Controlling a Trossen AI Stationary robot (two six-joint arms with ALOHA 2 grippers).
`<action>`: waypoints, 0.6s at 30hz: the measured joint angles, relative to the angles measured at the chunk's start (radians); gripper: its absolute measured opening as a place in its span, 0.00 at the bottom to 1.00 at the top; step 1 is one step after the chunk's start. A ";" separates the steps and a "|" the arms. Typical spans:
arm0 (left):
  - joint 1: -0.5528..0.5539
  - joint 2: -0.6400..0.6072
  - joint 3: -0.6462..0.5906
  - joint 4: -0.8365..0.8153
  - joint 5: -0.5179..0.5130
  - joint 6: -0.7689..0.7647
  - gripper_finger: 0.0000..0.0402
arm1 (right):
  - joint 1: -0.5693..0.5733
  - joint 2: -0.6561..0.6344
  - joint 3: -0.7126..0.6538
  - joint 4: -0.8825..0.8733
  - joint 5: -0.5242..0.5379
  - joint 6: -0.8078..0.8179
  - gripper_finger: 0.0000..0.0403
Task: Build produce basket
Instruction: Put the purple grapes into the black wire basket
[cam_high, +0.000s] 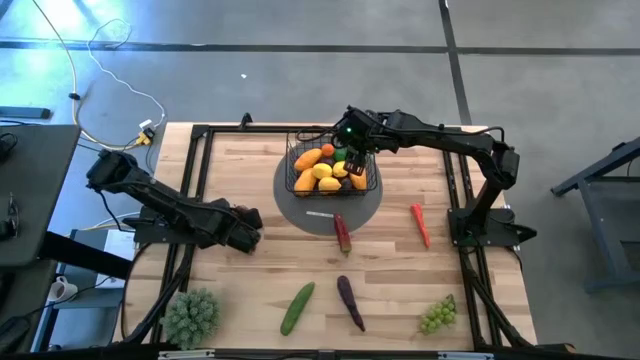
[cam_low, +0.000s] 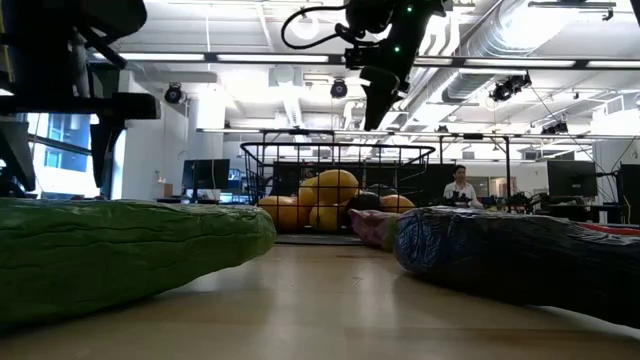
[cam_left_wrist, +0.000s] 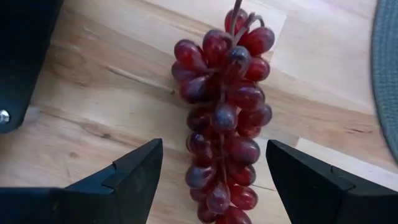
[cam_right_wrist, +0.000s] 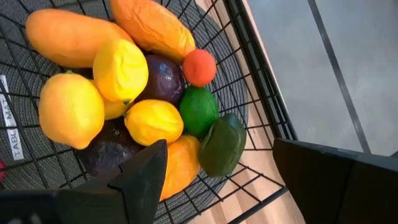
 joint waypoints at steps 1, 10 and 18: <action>0.005 0.014 0.000 0.010 0.003 0.000 0.69 | 0.000 0.000 0.000 0.003 0.000 -0.001 0.68; 0.045 0.136 0.000 0.066 0.005 0.010 0.69 | 0.000 0.000 0.000 0.014 0.000 -0.003 0.68; 0.076 0.239 0.000 0.091 0.020 0.048 0.69 | 0.000 0.000 0.000 0.013 0.000 -0.003 0.68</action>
